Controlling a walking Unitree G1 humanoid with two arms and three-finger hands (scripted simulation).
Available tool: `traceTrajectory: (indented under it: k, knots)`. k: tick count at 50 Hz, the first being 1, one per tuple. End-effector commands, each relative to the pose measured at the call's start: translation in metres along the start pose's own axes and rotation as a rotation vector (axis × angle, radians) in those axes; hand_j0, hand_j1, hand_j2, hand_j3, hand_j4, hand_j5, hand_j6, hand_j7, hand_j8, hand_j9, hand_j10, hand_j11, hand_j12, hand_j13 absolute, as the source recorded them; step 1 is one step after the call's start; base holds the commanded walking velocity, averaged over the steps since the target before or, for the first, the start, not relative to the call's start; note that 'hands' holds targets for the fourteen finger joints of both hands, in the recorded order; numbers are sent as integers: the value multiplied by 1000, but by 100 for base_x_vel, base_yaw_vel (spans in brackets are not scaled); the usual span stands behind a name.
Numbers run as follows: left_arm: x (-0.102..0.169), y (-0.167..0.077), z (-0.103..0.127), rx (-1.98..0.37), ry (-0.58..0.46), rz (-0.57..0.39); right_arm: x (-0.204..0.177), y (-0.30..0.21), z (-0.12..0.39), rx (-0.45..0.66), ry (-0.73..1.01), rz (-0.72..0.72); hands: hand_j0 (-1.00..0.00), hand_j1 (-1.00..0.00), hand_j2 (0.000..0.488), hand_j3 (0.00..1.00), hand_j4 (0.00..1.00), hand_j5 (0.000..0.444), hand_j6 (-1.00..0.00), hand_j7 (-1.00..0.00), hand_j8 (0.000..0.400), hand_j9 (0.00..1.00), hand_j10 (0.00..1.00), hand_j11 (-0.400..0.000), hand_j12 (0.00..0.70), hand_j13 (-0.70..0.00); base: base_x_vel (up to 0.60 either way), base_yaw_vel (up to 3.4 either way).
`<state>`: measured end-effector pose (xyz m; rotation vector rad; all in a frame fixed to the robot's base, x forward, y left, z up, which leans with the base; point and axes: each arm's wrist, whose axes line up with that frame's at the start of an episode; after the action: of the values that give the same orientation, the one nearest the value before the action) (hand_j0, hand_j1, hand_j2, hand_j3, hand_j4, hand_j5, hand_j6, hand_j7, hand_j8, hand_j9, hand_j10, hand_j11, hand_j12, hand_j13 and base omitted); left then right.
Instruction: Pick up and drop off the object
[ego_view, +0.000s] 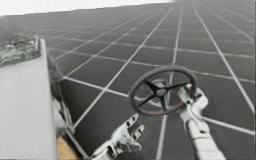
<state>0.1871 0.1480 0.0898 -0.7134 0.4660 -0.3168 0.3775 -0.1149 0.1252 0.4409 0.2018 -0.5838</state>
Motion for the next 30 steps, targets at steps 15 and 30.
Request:
traceTrajectory:
  k: [15,30]
  knots:
    - [1,2,-1,-10,0,-7,0,2,3,1,-16,1,0,0,0,1000,1000,0,0,0,0,1000,1000,-400,0,-700,37,45]
    - [1,2,-1,-10,0,-7,0,2,3,1,-16,1,0,0,0,1000,1000,0,0,0,0,1000,1000,-400,0,-700,40,38]
